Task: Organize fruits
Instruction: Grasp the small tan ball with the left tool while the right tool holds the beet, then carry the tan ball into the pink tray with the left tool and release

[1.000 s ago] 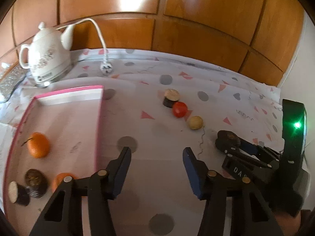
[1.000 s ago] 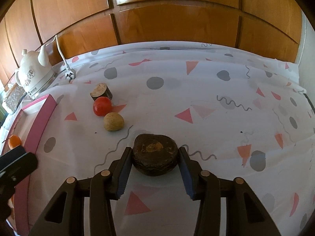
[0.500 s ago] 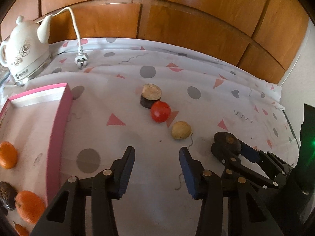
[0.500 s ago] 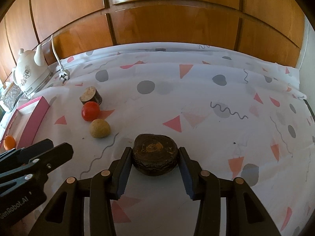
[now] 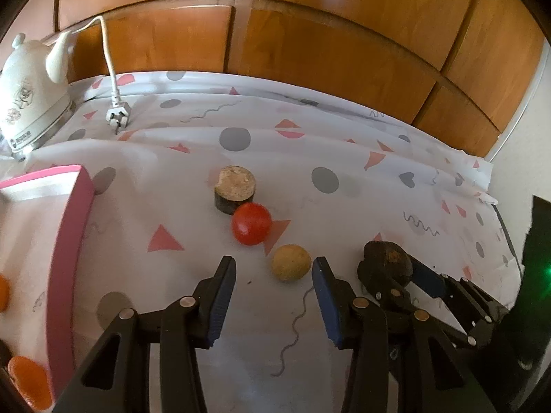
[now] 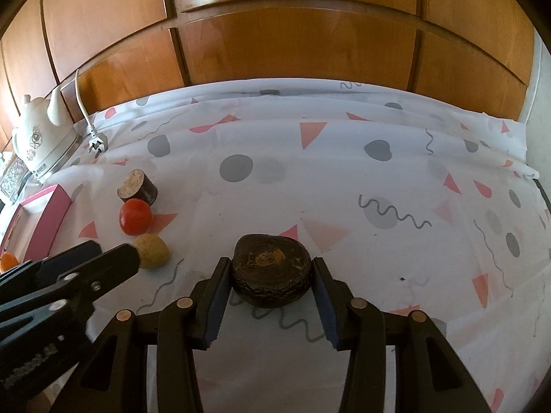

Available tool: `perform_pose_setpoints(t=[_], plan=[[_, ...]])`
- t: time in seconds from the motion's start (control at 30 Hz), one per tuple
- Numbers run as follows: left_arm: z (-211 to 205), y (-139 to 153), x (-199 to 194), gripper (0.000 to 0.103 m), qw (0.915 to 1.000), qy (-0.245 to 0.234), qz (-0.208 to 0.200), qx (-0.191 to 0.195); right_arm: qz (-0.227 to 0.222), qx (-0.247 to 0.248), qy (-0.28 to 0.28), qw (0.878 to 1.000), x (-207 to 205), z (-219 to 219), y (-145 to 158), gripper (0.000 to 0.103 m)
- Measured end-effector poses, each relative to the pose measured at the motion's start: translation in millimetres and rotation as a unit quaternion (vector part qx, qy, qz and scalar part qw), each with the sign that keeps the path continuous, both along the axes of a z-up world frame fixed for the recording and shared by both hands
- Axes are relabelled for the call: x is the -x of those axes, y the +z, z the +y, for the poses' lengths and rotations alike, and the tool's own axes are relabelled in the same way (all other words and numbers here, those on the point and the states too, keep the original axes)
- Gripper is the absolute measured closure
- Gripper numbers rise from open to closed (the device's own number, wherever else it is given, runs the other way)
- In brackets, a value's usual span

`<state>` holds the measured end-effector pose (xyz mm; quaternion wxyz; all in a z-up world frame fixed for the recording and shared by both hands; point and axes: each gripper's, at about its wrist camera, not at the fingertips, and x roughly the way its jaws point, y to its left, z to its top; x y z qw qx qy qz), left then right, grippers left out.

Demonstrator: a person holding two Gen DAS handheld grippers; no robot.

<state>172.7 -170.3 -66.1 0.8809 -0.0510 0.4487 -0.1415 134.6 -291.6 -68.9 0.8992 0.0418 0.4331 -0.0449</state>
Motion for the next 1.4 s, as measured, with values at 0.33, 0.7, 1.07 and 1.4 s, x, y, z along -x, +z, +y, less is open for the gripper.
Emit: perform_pose_setpoints(t=[0.33,0.7,1.07,1.4], plan=[[-5,-12,-13,0.074,0.9996,0.016,0.014,0.017,-0.002,-0.005,0.003,1.0,2,-1,0,0.056],[11,-8,6,0.077,0.9995,0.029,0.007,0.012,-0.002,-0.003,0.001,1.0,2,-1,1,0.056],[36,-6,55,0.077,0.9994,0.026,-0.014,-0.016,0.005,-0.008,0.011,1.0,27,9,3,0.056],[42,-18,86,0.077,0.9983,0.005,-0.047,-0.034,-0.01,-0.007,0.02,1.0,73,18,2,0.056]])
